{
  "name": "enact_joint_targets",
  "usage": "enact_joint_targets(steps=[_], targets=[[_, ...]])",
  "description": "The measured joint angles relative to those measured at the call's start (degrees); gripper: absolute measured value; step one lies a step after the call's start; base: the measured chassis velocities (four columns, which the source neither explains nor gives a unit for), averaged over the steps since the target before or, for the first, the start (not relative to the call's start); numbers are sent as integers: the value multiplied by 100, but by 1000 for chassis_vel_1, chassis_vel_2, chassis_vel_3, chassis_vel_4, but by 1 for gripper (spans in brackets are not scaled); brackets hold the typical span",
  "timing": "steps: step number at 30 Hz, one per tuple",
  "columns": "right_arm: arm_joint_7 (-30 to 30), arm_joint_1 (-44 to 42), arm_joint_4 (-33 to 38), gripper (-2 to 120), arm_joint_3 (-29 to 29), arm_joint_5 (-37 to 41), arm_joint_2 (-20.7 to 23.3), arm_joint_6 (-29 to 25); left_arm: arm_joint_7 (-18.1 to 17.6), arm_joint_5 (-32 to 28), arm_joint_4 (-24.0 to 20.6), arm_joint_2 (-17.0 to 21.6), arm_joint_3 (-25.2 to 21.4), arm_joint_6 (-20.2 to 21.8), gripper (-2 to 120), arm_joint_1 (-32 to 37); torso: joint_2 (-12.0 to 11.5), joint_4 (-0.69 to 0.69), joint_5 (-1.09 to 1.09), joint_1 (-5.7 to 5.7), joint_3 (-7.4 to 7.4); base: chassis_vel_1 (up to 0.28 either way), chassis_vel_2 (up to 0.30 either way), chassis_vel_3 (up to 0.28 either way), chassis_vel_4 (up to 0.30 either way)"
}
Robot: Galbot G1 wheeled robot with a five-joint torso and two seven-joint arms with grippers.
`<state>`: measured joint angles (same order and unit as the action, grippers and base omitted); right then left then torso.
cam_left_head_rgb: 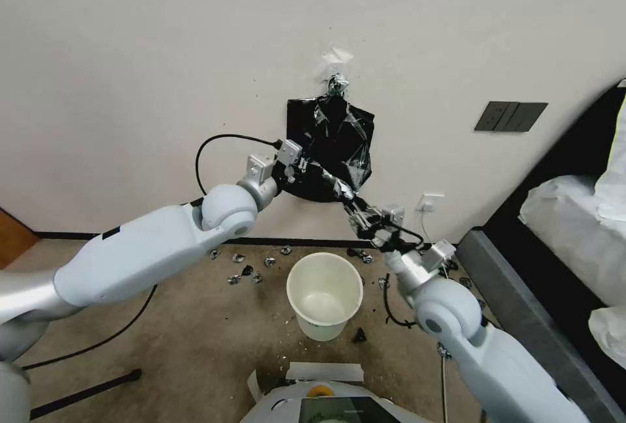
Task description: Place a trash bag onto the trash bin.
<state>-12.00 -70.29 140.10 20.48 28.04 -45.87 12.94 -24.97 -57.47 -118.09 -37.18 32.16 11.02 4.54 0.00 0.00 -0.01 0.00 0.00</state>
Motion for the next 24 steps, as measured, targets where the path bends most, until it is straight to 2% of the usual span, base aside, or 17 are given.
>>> enact_joint_targets(steps=[1, 4, 5, 7, 8, 10, 11, 13, 14, 17, 18, 20, 21, 24], targets=[[0, 0, 0, 67, 0, 0, 0, 0, 0, 0, 0, 0, 0, 0, 0, 0, 0, 0, 0, 0, 0, 0, 0, 0, 0], [-86, 518, 26, 80, -148, 306, 409, 156, 32, 69, -127, 69, -64, -16, 0, 71, 0, 2, 2, 0, 0, 0, 0, 0, 0], [-86, 518, 26, 80, -148, 306, 409, 156, 32, 69, -127, 69, -64, -16, 0, 71, 0, 2, 2, 0, 0, 0, 0, 0, 0], [-241, 1221, -19, 93, -565, 758, 812, 330, 120, 169, -257, 138, -111, -27, 0, 152, 0, 1, 1, 0, 0, 0, 0, 0, 0], [-241, 1221, -19, 93, -565, 758, 812, 330, 120, 169, -257, 138, -111, -27, 0, 152, 0, 1, 1, 0, 0, 0, 0, 0, 0], [-273, 2052, -203, 99, -1126, 897, 1073, 526, 160, 208, -352, 204, -120, -35, 0, 215, 0, 0, 1, 0, 0, 0, 0, 0, 0], [-273, 2052, -203, 99, -1126, 897, 1073, 526, 160, 208, -352, 204, -120, -35, 0, 215, 0, 0, 1, 0, 0, 0, 0, 0, 0], [-326, 2887, -452, 100, -1745, 960, 1237, 706, 183, 215, -387, 243, -146, -44, 0, 248, 0, 3, 0, 0, 0, 0, 0, 0, 0], [-326, 2887, -452, 100, -1745, 960, 1237, 706, 183, 215, -387, 243, -146, -44, 0, 248, 0, 3, 0, 0, 0, 0, 0, 0, 0], [-420, 3646, -745, 100, -2486, 1024, 1368, 889, 203, 216, -416, 265, -169, -46, 0, 249, 0, 0, 1, 0, 1, 0, 0, 0, 0], [-420, 3646, -745, 100, -2486, 1024, 1368, 889, 203, 216, -416, 265, -169, -46, 0, 249, 0, 0, 1, 0, 1, 0, 0, 0, 0], [-435, 4022, -910, 92, -2921, 975, 1420, 1055, 208, 213, -447, 265, -185, -46, 0, 247, 0, -1, 0, 1, 1, 0, 0, 0, 0], [-435, 4022, -910, 92, -2921, 975, 1420, 1055, 208, 213, -447, 265, -185, -46, 0, 247, 0, -1, 0, 1, 1, 0, 0, 0, 0], [-519, 4394, -1116, 78, -3302, 702, 1442, 1326, 222, 204, -486, 261, -209, -47, 0, 246, 0, 0, 1, 0, 0, 0, 0, 0, 0]])
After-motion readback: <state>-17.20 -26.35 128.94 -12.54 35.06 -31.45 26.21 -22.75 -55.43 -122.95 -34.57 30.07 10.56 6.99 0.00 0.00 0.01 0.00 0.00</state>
